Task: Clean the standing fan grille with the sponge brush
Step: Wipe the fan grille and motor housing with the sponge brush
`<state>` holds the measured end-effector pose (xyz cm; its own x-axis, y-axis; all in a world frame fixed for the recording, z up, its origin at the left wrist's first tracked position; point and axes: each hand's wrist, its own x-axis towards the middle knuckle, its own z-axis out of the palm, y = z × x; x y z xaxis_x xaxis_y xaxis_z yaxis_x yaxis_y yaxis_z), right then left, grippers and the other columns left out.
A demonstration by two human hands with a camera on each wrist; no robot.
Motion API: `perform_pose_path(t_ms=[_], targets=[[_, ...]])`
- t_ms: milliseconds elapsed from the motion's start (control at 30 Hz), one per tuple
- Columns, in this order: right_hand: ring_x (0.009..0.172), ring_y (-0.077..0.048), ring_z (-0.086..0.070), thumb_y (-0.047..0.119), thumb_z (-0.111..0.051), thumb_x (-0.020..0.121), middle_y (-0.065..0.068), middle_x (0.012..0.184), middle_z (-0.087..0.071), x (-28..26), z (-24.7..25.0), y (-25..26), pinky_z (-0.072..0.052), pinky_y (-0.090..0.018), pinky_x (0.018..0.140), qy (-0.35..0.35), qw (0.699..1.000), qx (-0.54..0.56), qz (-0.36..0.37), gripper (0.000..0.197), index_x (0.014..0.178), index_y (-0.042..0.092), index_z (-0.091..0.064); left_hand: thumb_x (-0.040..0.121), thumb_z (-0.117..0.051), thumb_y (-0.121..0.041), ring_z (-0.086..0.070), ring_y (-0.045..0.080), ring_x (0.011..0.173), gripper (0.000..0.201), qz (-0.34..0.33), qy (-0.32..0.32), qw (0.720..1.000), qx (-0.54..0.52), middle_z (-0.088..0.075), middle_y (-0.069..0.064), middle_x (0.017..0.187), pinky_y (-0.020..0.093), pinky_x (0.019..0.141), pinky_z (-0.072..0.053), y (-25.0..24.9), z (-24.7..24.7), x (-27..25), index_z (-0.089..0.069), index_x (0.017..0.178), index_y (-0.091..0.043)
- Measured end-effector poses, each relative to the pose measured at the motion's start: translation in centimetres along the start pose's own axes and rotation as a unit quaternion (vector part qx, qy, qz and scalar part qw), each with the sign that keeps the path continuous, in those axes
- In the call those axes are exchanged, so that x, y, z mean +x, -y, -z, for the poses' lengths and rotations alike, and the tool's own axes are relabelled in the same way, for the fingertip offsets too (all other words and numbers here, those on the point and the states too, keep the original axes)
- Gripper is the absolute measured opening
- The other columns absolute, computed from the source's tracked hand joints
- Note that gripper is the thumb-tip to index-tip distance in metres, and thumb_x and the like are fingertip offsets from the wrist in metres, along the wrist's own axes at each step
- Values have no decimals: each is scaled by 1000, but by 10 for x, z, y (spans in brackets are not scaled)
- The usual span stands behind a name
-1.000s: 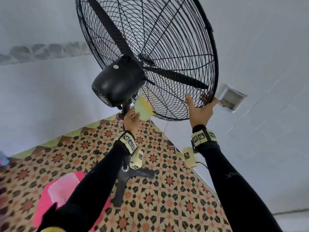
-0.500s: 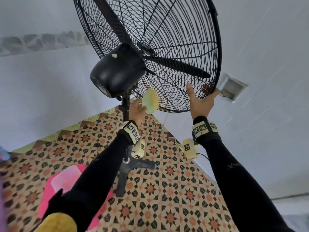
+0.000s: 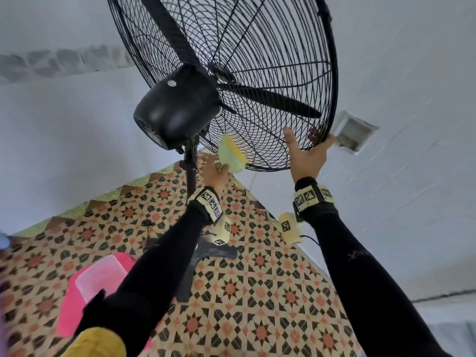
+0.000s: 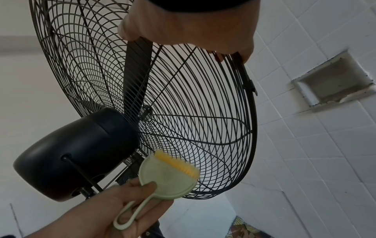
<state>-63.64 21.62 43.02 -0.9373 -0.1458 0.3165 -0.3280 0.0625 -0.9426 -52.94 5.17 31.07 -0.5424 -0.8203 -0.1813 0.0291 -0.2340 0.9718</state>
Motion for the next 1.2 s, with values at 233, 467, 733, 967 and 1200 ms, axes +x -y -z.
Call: perform_pose_path(t_ms=[233, 467, 733, 967, 1200], targets=[[115, -2, -36, 48, -85, 77, 10, 120, -39, -6, -1, 5, -26, 4, 87, -10, 1000, -7, -8, 107, 151, 3, -24, 98, -63, 2, -71, 20, 105, 38, 2, 83, 994, -66, -68, 3, 119, 42, 90, -62, 8, 25, 0, -55, 133, -9], [113, -6, -48, 56, -85, 73, 9, 125, -49, -13, 6, 3, -32, 0, 87, 3, 1000, -27, 10, 92, 138, 20, -31, 99, -59, -10, -66, 36, 119, 48, 5, -2, 980, 199, -62, 21, 139, 52, 96, -59, 43, -4, 30, -51, 146, -5], [115, -17, -59, 67, -85, 66, -2, 126, -60, -24, -5, 6, -46, -27, 98, -40, 998, -31, 40, 95, 130, 13, -40, 99, -61, -5, -63, 27, 123, 51, -56, 65, 986, 144, -60, 11, 142, 50, 95, -60, 39, 2, -12, -49, 148, -12], [117, -16, -57, 68, -84, 66, 0, 128, -58, -24, 6, 5, -43, -20, 98, -15, 999, -32, 25, 96, 132, 15, -39, 97, -61, 0, -63, 29, 123, 51, -26, 47, 988, 141, -61, 10, 139, 35, 89, -62, 27, -17, -20, -48, 147, -3], [115, -13, -57, 69, -84, 65, 1, 127, -59, -31, 0, 7, -46, -22, 97, -23, 999, -31, 32, 97, 132, 16, -39, 100, -60, -6, -65, 33, 121, 50, -9, -12, 990, 141, -62, 16, 139, 47, 92, -61, 36, 0, -15, -48, 148, -8]])
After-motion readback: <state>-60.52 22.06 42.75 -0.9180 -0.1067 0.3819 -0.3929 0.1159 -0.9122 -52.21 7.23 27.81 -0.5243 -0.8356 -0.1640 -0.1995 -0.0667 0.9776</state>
